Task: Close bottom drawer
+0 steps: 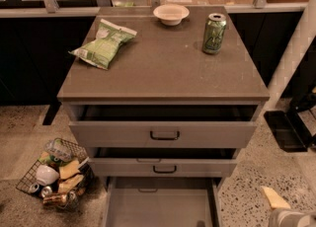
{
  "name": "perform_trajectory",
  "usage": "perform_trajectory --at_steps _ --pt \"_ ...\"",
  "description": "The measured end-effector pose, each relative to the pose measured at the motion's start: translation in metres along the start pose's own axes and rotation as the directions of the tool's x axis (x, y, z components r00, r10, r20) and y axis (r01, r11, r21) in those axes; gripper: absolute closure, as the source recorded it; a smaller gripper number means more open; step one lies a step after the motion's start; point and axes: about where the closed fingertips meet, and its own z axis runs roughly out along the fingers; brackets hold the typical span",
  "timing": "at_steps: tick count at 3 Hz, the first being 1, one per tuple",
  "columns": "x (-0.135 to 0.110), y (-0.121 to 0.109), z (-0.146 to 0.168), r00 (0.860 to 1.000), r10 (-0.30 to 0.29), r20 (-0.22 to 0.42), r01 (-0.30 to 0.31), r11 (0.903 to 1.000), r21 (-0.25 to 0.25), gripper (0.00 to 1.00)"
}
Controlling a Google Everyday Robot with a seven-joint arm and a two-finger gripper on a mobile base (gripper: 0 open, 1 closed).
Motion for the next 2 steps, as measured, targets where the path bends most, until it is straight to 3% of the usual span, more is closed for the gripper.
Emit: perform_trajectory --at_steps 1,2 --pt "0.011 -0.001 0.039 0.998 0.04 0.041 -0.039 0.9989 -0.027 0.0" --pt "0.021 0.023 0.097 0.994 0.074 0.082 -0.065 0.992 -0.108 0.0"
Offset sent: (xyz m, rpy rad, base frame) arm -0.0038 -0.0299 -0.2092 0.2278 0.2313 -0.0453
